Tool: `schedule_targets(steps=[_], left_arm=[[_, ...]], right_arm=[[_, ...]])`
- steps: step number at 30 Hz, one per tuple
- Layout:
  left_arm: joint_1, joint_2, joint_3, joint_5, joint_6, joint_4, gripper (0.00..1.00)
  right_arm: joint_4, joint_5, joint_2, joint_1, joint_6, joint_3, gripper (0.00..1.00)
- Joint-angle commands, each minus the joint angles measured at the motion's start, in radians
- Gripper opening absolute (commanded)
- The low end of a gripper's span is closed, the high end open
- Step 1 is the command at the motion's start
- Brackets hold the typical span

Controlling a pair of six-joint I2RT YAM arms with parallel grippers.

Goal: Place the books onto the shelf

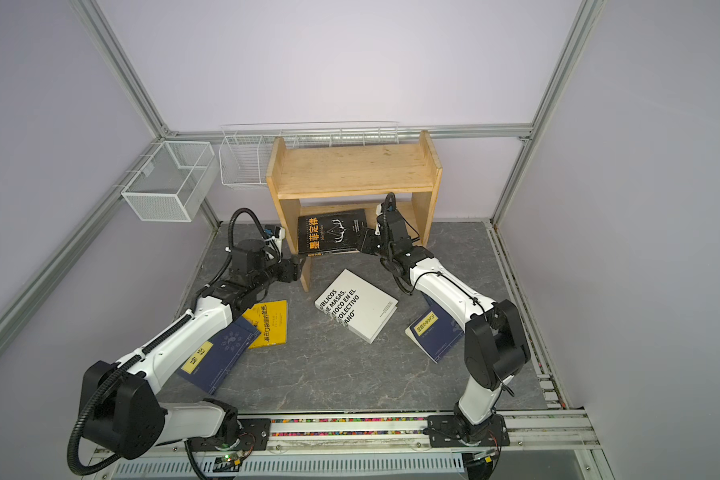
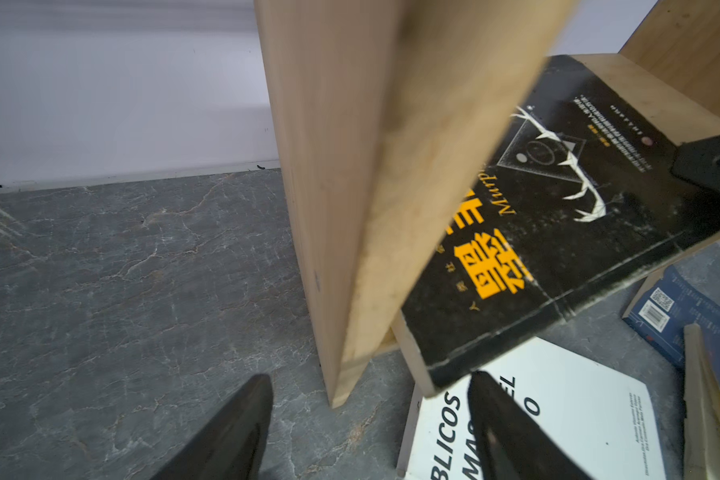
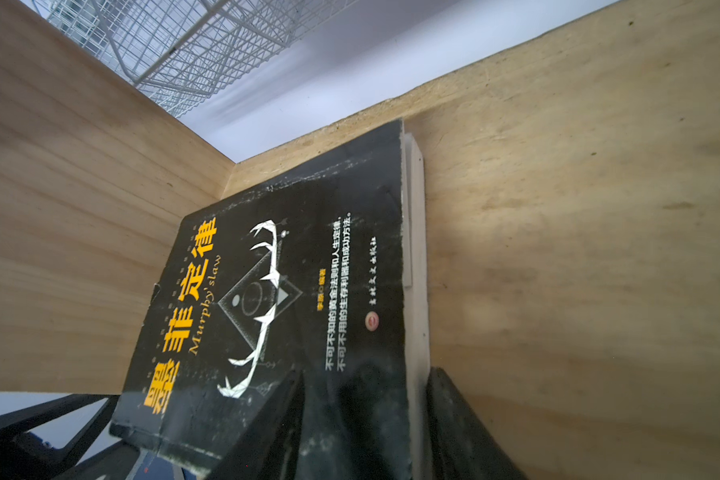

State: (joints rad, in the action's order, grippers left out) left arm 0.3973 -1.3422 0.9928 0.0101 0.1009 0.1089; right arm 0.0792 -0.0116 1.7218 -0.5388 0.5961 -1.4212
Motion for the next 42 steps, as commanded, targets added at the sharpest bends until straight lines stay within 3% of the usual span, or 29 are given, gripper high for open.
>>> schedule_targets(steps=[1, 18, 22, 25, 29, 36, 42], left_arm=[[-0.002, -0.020, 0.050, -0.032, -0.004, -0.051, 0.71], [-0.003, -0.037, 0.038, -0.115, 0.039, -0.094, 0.64], [-0.002, -0.021, 0.030, -0.125, 0.049, -0.091, 0.64], [-0.002, 0.023, 0.006, -0.109, 0.055, -0.090, 0.70], [-0.002, 0.109, -0.044, -0.078, 0.070, -0.080, 0.86], [-0.002, 0.271, -0.112, 0.001, 0.108, -0.013, 0.93], [0.009, 0.372, -0.150, 0.169, 0.147, 0.048, 0.95]], right_arm=[[0.007, 0.050, 0.021, -0.029, 0.013, -0.010, 0.51], [0.000, 0.054, 0.045, -0.039, 0.022, -0.038, 0.51], [0.017, 0.031, 0.038, -0.039, 0.014, -0.039, 0.55], [0.034, -0.023, 0.023, -0.039, -0.022, -0.040, 0.56], [0.063, -0.105, -0.007, -0.035, -0.079, -0.056, 0.65], [0.105, -0.163, -0.107, -0.036, -0.135, -0.032, 0.72], [0.169, -0.132, -0.294, -0.042, -0.152, 0.121, 0.75]])
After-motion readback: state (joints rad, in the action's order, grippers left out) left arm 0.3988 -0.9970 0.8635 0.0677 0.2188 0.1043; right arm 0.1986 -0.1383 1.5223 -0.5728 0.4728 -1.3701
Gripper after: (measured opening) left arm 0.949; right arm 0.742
